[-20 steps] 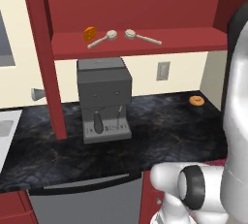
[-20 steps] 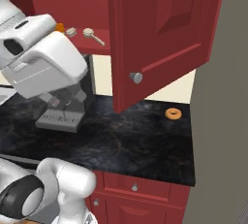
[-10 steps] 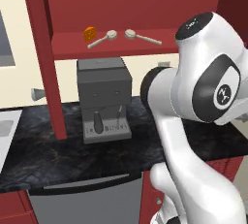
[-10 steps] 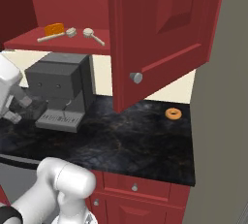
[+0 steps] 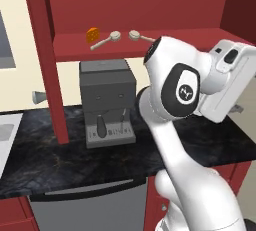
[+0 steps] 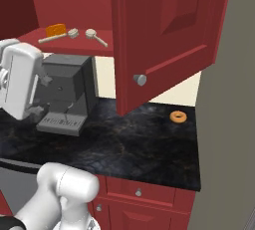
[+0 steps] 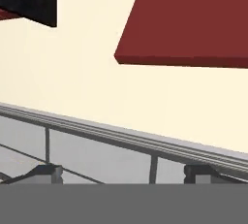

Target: Pick the dish brush and dish brush from the cabinet and place them on the counter.

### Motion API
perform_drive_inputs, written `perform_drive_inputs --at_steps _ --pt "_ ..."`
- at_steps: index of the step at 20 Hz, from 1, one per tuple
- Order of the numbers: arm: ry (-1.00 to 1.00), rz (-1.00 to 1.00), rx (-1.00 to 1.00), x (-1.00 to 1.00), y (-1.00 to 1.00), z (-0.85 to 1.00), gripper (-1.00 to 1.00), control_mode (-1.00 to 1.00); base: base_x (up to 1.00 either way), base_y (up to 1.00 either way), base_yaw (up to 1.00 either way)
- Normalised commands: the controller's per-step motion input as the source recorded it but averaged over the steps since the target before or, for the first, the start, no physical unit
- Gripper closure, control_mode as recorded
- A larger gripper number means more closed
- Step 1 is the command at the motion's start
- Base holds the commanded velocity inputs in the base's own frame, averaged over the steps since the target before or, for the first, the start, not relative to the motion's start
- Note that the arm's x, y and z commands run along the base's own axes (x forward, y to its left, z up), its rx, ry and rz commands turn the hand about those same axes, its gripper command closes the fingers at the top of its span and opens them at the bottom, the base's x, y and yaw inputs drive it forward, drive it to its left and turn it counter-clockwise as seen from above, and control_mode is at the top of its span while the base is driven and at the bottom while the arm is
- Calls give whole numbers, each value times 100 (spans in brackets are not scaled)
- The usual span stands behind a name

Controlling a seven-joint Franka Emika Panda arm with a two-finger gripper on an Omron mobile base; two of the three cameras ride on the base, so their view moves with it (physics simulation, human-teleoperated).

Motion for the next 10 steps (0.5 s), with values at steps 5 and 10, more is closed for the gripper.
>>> perform_drive_inputs --at_steps 5,10 --pt "21 4 -12 74 -30 4 -100 -100 0 0 0" --pt "19 5 -8 67 -44 5 -100 -100 0 0 0"
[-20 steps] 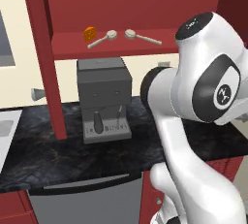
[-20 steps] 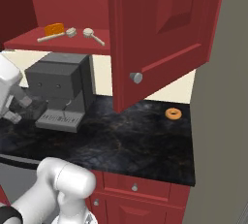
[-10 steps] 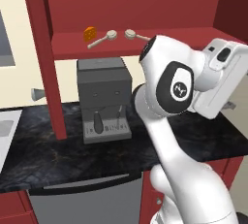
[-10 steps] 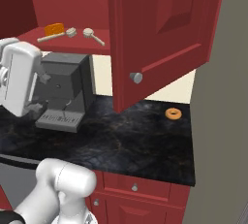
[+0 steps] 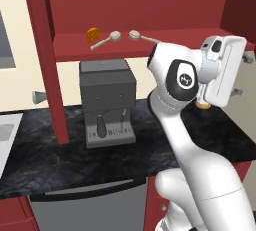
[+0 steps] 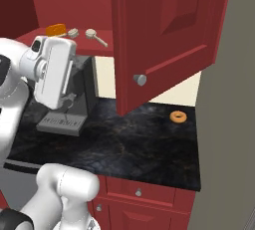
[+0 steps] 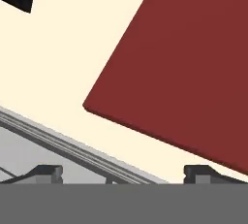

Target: Pick the dish brush and dish brush from the cabinet and place them on the counter.

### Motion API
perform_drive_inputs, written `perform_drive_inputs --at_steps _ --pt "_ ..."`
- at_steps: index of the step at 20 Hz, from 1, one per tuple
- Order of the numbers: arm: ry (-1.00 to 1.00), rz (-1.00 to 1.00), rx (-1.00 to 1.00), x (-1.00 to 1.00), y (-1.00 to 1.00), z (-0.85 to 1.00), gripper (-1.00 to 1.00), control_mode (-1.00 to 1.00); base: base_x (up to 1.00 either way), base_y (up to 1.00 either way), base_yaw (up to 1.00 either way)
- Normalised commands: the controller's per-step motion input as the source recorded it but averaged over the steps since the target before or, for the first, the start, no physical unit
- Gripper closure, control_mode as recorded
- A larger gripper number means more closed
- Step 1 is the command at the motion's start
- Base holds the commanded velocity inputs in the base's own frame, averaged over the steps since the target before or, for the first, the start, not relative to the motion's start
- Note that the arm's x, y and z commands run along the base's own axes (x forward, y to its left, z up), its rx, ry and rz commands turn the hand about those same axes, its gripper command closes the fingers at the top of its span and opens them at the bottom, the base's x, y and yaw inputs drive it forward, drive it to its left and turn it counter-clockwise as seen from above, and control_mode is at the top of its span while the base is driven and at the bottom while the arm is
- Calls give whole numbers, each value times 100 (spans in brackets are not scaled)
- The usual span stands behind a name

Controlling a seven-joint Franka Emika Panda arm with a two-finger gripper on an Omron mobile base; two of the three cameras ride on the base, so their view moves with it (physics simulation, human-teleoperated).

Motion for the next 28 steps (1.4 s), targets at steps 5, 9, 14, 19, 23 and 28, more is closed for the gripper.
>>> perform_drive_inputs --at_steps 5,9,14,19,23,28 --pt "18 4 -6 68 -48 0 -100 -100 0 0 0" --pt "14 0 -5 58 -35 0 -100 -100 0 0 0" --pt "3 -7 0 9 -43 -4 -100 -100 0 0 0" --pt "2 -15 0 -12 -61 -8 -100 -100 0 0 0" --pt "-1 -12 0 -23 -69 -9 -100 -100 0 0 0" --pt "-8 -3 0 -23 -70 -1 -100 -100 0 0 0"
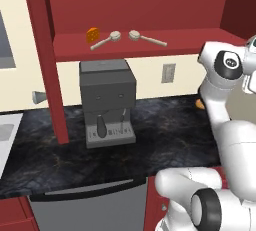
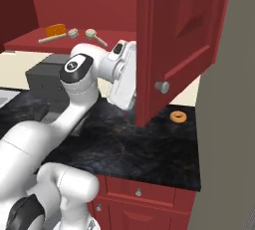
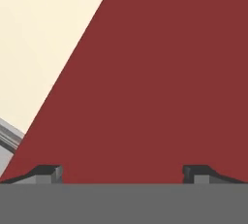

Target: Pick the dish brush and dish brush from the cabinet and place them on the counter.

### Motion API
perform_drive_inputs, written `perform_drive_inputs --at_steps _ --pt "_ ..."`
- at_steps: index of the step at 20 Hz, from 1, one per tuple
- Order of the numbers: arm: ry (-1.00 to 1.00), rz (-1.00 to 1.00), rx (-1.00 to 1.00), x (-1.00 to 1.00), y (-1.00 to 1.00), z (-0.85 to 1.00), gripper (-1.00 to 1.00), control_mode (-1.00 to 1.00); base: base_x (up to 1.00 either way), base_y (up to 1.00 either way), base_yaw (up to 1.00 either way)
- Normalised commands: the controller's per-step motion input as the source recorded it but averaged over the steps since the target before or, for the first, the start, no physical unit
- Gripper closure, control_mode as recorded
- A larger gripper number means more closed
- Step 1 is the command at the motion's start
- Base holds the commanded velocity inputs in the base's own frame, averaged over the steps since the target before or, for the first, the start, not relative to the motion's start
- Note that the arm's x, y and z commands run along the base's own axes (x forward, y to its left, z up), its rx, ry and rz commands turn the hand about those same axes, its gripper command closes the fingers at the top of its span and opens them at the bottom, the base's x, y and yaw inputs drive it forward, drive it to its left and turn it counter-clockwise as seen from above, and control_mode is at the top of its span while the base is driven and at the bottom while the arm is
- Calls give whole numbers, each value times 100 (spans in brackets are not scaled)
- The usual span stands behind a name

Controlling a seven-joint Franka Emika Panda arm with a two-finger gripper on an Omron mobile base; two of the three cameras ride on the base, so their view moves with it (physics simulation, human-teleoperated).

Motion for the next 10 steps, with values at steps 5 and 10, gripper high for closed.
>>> perform_drive_inputs --at_steps 5,10 --pt "-14 0 2 -27 -67 0 -100 -100 0 0 0" --pt "-12 0 2 -36 -24 -1 -100 -100 0 0 0"
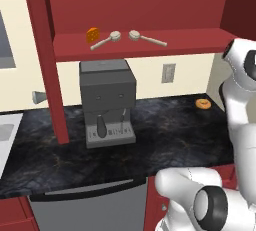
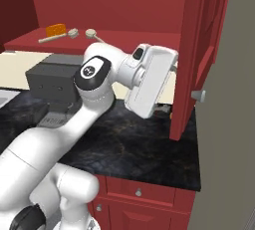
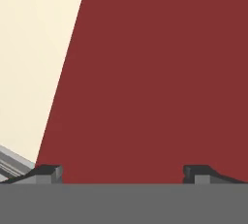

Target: Pick the dish brush and dish brush from the cabinet and place them on the counter.

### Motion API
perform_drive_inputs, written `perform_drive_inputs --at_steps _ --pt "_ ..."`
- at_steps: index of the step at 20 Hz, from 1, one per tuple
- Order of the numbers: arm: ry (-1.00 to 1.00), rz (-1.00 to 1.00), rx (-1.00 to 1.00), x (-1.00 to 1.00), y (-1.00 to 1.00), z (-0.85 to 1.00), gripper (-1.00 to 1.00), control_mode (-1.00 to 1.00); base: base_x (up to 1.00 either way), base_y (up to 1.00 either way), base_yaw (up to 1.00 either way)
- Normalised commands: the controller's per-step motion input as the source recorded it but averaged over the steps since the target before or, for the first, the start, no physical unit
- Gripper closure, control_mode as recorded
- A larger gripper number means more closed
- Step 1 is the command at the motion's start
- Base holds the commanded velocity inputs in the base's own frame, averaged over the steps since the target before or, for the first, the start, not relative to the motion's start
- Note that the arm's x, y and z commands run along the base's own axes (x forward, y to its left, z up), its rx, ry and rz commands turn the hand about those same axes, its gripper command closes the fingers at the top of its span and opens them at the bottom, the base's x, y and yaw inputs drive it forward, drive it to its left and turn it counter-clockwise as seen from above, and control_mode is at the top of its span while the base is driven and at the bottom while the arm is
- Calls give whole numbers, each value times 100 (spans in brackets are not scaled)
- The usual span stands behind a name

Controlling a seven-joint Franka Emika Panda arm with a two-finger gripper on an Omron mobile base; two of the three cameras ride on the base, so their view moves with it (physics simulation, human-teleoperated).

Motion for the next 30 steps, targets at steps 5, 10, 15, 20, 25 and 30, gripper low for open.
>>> perform_drive_inputs --at_steps 5,10,15,20,25,30 --pt "-15 -8 -4 -47 53 -9 -100 -100 0 0 0" --pt "-26 -14 -1 -33 77 -2 -100 -100 0 0 0" --pt "-35 -16 15 -36 54 -14 -100 -100 0 0 0" --pt "-42 -16 31 -37 33 -22 -100 -100 0 0 0" --pt "-43 -11 31 -32 37 -20 -100 -100 0 0 0" --pt "-35 2 24 -7 53 -12 -100 -100 0 0 0"
